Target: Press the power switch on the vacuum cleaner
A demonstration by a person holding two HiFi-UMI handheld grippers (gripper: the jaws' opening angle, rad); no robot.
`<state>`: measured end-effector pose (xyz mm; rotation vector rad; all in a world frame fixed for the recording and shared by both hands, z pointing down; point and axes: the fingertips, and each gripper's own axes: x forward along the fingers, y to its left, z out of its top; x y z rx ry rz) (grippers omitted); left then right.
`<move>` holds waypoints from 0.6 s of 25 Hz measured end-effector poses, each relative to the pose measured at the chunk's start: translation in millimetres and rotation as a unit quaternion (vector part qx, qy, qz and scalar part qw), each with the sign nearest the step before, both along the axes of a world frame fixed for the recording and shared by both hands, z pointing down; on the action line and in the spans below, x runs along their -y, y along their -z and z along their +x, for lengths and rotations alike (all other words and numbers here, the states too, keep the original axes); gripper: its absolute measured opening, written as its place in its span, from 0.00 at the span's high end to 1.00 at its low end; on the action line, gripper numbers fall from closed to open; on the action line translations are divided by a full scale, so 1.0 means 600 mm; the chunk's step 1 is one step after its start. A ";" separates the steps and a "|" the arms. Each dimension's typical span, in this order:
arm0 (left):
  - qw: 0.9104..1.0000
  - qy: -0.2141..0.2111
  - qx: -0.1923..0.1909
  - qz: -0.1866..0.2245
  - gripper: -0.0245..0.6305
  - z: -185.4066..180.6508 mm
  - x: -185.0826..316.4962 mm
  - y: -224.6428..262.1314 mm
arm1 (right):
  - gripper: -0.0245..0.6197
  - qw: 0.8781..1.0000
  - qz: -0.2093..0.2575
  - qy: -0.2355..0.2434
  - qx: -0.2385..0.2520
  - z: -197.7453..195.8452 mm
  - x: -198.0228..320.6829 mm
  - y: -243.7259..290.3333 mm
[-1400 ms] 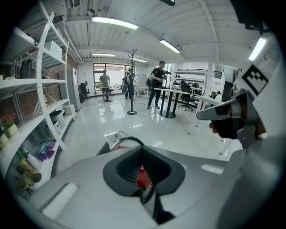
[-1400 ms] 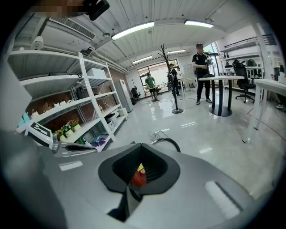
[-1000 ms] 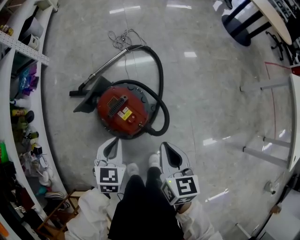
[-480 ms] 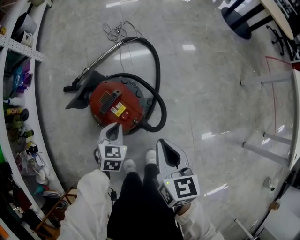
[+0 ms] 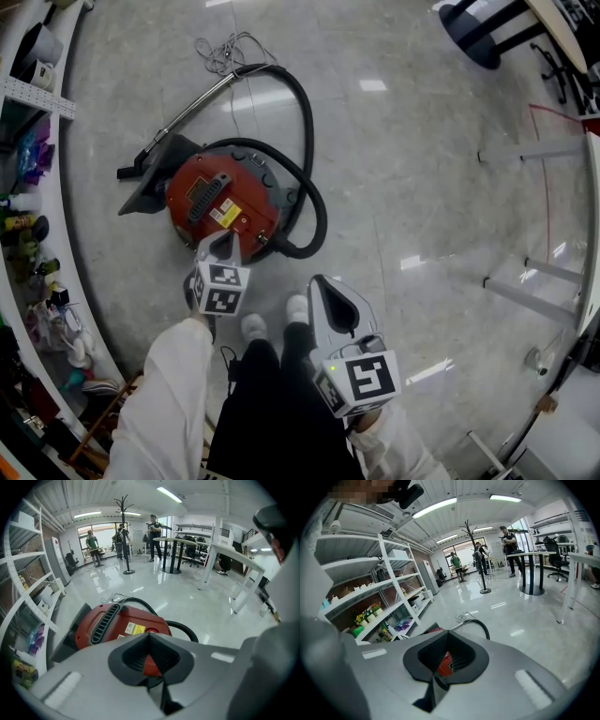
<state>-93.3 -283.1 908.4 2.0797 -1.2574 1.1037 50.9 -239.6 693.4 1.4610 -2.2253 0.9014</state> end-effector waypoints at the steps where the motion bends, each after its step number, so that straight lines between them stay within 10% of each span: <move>1: 1.000 -0.002 0.004 -0.004 0.96 -0.001 0.001 -0.008 | 0.96 1.000 -0.001 0.000 -0.001 0.001 0.000 -0.001; 15: 0.999 -0.006 0.028 -0.032 0.96 -0.009 0.005 -0.057 | 0.96 1.000 -0.005 0.001 0.001 0.005 -0.002 -0.008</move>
